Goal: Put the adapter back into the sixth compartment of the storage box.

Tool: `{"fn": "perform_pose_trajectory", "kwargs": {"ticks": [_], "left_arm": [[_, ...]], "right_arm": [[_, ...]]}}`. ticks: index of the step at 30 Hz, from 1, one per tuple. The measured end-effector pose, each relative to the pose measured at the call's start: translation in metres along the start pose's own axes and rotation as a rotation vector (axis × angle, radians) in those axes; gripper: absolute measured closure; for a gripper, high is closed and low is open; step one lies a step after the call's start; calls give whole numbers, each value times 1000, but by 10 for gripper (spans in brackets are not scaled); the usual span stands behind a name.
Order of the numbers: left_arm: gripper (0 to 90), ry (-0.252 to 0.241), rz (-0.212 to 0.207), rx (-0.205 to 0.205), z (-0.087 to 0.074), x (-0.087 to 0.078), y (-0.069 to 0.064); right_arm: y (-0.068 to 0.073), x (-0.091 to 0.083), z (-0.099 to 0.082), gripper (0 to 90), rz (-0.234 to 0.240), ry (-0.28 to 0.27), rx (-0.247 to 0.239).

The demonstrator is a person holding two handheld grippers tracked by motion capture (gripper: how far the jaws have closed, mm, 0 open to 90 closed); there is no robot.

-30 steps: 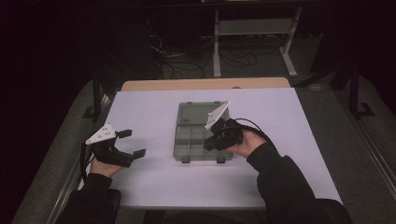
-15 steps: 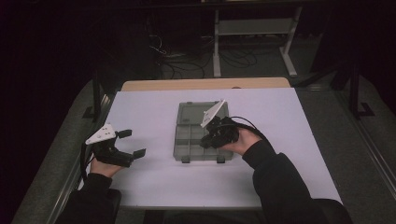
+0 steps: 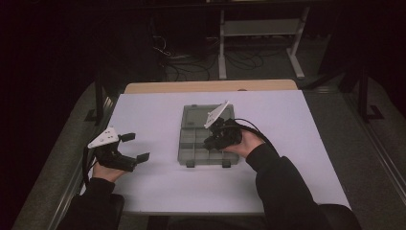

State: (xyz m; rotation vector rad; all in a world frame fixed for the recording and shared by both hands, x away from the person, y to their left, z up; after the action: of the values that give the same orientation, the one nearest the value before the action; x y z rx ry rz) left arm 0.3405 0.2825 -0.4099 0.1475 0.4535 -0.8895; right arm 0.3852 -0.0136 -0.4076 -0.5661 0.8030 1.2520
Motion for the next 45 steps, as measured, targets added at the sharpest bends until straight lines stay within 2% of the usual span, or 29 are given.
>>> {"fn": "perform_pose_trajectory", "kwargs": {"ticks": [13,32,38,40,41,42,44,45], "left_arm": [[0,-1,-2,0,0,0,0],[0,0,-4,0,0,1,0],[0,5,-4,4,0,1,0],[0,6,-5,5,0,1,0],[0,7,-5,5,0,1,0],[0,7,-6,6,0,1,0],[0,7,-6,6,0,1,0],[0,8,-7,6,0,1,0]], "right_arm": [[0,24,-1,751,18,31,-5],[0,42,2,745,26,42,-14],[-1,40,3,655,18,40,-7],[-3,34,3,575,-2,30,3],[-3,34,3,575,-2,30,3],[-5,30,2,534,-11,25,15],[-6,29,2,534,-14,22,20],[-6,25,2,459,-19,16,30]]}}
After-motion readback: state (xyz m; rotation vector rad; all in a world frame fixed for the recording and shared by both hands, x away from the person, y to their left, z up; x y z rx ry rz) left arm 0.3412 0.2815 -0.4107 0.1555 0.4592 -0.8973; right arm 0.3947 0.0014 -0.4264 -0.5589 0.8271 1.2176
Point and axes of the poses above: each handheld gripper's, and its own axes: x roughly forward along the jaws, z roughly out of its top, y roughly to its left, the point moved 5 cm from there along x, roughly forward along the jaws
